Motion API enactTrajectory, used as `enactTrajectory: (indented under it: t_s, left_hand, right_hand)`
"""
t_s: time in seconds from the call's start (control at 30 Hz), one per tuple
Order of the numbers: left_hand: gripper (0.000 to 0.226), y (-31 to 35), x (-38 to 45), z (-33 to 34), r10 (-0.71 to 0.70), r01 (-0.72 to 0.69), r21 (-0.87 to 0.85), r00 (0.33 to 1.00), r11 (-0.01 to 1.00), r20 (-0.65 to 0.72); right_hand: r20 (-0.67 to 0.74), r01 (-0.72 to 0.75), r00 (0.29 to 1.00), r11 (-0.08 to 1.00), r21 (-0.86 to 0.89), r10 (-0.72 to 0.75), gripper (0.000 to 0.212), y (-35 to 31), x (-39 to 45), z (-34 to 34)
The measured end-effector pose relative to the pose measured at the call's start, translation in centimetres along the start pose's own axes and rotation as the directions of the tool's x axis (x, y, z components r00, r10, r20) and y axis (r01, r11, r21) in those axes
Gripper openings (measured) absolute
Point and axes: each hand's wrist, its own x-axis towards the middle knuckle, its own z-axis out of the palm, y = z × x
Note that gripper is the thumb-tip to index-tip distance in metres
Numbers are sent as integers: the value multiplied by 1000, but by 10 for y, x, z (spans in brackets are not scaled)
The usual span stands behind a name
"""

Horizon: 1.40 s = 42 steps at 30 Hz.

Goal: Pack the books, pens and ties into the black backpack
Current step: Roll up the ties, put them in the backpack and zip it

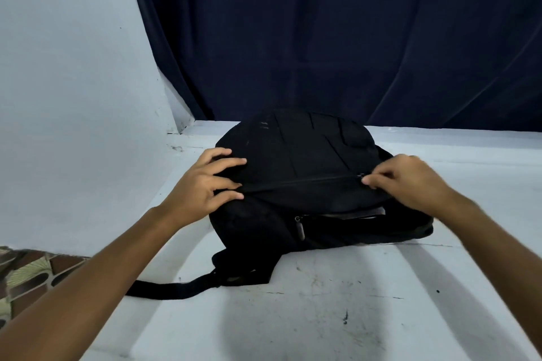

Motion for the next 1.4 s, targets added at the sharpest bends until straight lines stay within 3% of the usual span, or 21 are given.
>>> enactTrajectory:
  t_s: [0.17, 0.23, 0.3, 0.33, 0.37, 0.43, 0.47, 0.53, 0.6, 0.77, 1.0, 1.13, 1.4]
  left_hand:
    - [51, 12, -2, 3, -72, 71, 47, 997, 996, 2]
    - [45, 24, -2, 6, -155, 157, 77, 987, 985, -32]
    - [40, 38, -8, 8, -178, 195, 124, 974, 973, -140]
    - [40, 48, -12, 10, -150, 183, 158, 969, 970, -197]
    - [39, 59, -15, 13, -103, 151, 195, 966, 969, -235]
    - [36, 83, -19, 25, -9, 68, 256, 975, 964, -223]
    - [36, 92, -19, 33, 16, 35, 278, 983, 960, -180]
    - [41, 101, -20, 50, 4, 23, 311, 996, 950, -87]
    - [51, 101, -21, 59, -50, 56, 336, 998, 940, -28]
    - [60, 96, -24, 65, -105, 98, 358, 994, 928, 1]
    - [46, 102, -17, 72, -26, 44, 283, 997, 958, -66]
    - [37, 108, 0, 80, -3, 29, 221, 993, 975, -116]
    - [29, 104, 10, 71, 87, -72, 199, 994, 977, -70]
  right_hand:
    - [0, -214, 977, 976, 48, 214, 29, 64, 5, -19]
    - [-82, -231, 969, 972, 43, 234, 25, 59, 1, -12]
    - [-259, -112, 956, 988, 110, 137, 26, 36, -13, -5]
    - [-283, 3, 958, 987, 161, 44, 24, 20, -24, 0]
    - [-231, 90, 972, 975, 202, -42, 23, 1, -34, 9]
    - [20, 130, 990, 957, 260, -140, 25, -33, -51, 39]
    - [128, 107, 982, 963, 249, -142, 27, -46, -54, 57]
    - [195, 53, 978, 989, 139, -80, 35, -62, -51, 92]
    - [148, 17, 989, 998, 58, -25, 41, -69, -46, 113]
    - [71, 4, 997, 994, 111, -12, 39, -75, -46, 121]
    - [82, 95, 991, 984, 151, -109, 36, -60, -63, 107]
    - [48, 199, 978, 979, 42, -201, 30, -57, -69, 95]
    - [13, 211, 977, 972, -103, -211, 32, -34, -69, 72]
